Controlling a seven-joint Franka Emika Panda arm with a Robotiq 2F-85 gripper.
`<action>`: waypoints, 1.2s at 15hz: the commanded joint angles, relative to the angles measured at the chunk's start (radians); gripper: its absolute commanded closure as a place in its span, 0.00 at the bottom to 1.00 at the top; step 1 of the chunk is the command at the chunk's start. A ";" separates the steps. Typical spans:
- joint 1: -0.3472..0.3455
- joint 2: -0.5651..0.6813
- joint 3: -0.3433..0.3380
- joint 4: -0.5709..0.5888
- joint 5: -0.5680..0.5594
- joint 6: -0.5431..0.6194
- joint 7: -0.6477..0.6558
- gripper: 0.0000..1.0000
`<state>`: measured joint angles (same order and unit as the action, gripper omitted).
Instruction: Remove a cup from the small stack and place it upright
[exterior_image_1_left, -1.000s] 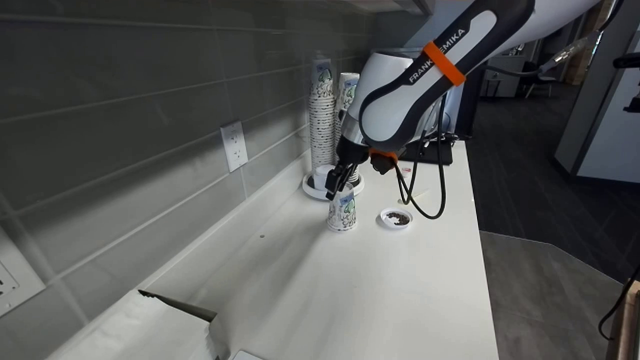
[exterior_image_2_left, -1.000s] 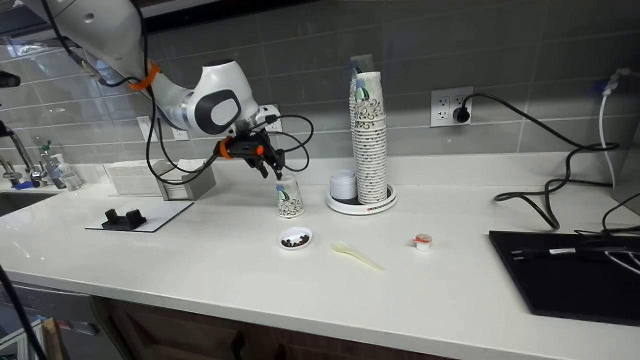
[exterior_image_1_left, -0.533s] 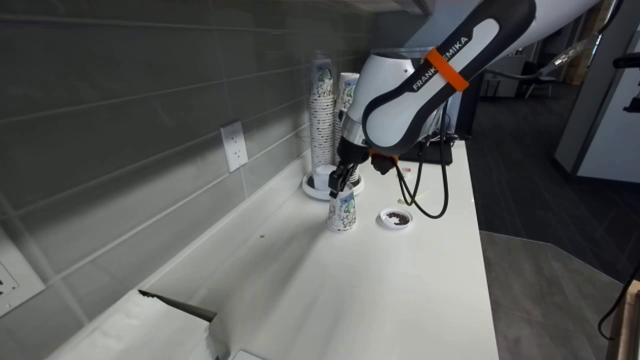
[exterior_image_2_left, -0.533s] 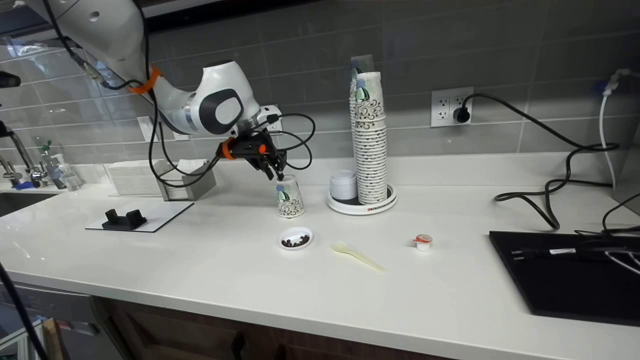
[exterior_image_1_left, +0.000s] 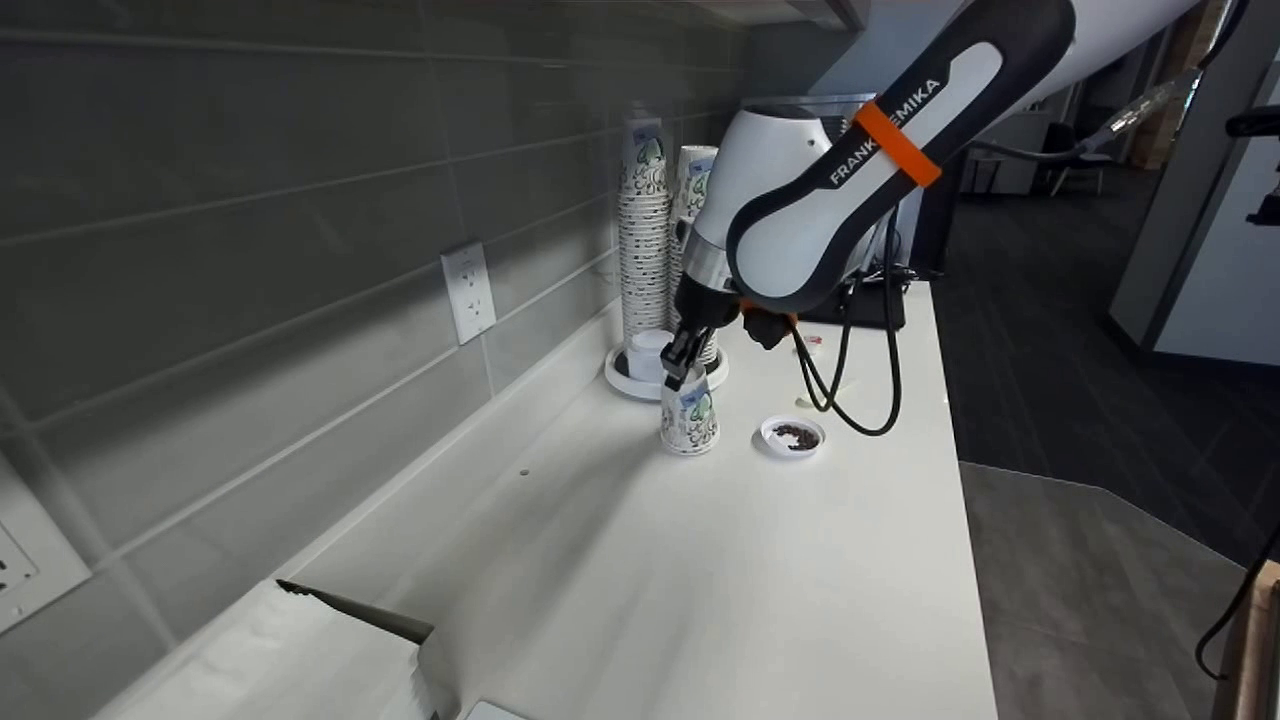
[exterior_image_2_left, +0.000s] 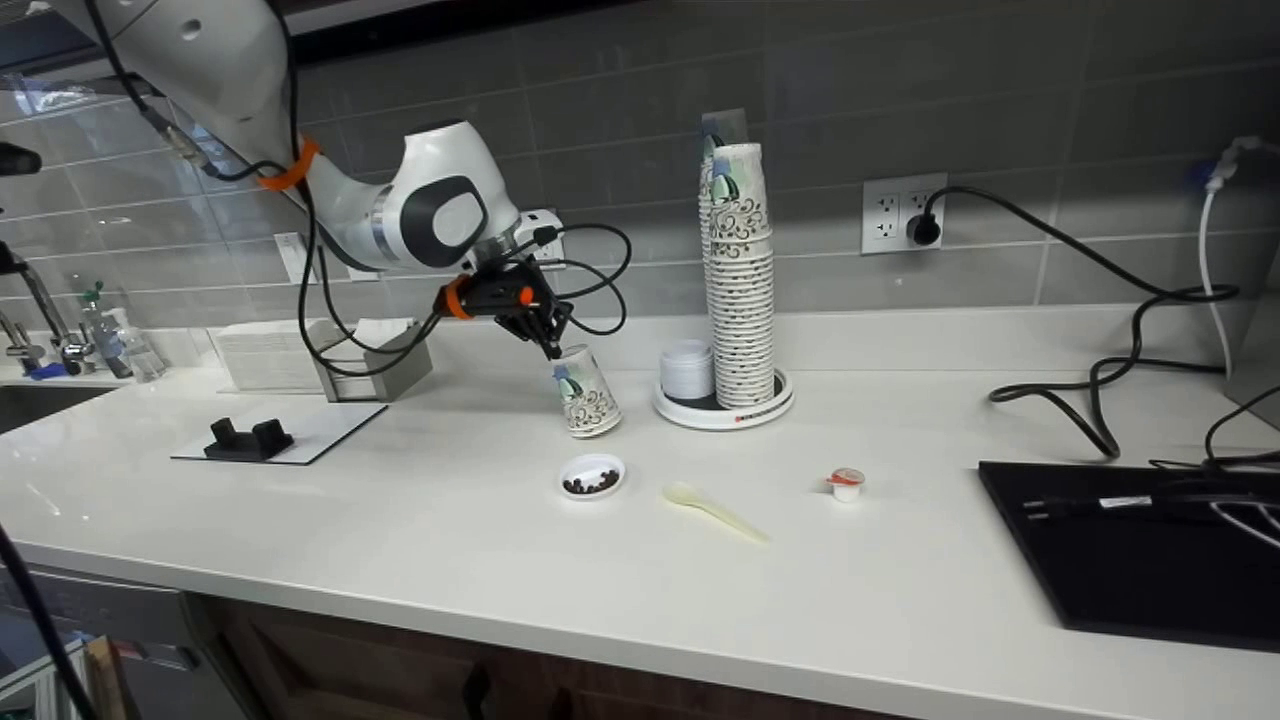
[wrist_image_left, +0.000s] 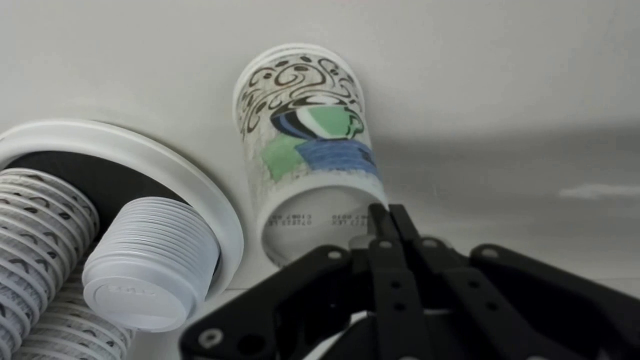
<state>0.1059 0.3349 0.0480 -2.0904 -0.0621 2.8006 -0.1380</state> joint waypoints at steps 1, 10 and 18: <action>0.008 0.004 -0.006 0.016 -0.038 -0.007 0.034 0.99; -0.016 -0.064 0.025 0.005 0.006 -0.022 0.006 0.99; -0.014 -0.194 0.015 -0.054 -0.017 -0.095 0.043 0.99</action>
<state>0.0926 0.2276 0.0705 -2.0919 -0.0583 2.7538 -0.1355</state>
